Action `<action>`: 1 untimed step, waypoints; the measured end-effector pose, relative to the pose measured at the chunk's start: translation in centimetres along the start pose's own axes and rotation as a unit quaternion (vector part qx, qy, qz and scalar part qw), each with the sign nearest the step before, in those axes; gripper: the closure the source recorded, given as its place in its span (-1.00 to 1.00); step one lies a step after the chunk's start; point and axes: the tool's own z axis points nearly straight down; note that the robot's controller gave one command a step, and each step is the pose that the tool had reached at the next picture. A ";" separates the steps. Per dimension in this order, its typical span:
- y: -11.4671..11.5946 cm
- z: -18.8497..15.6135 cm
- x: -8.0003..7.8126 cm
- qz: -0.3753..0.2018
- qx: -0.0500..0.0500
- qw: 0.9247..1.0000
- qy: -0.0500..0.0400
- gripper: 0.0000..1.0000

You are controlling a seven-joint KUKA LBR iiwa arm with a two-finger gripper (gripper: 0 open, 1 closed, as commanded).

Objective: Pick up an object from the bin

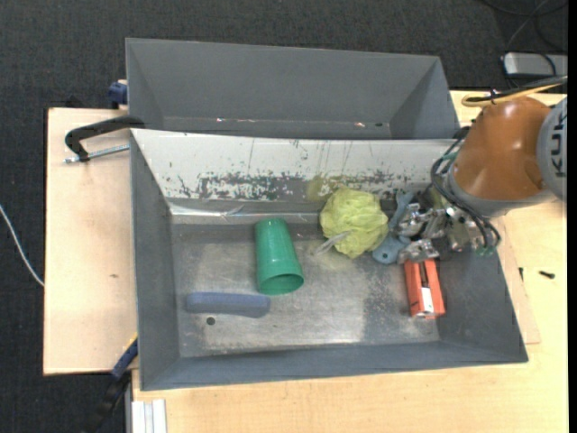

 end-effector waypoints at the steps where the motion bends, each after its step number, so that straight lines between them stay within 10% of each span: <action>1: 0.5 -0.1 2.6 -0.092 0.000 0.996 -0.003 1.00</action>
Offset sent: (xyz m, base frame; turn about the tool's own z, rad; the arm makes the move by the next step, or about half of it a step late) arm 0.0168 -0.0081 -0.0127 0.0622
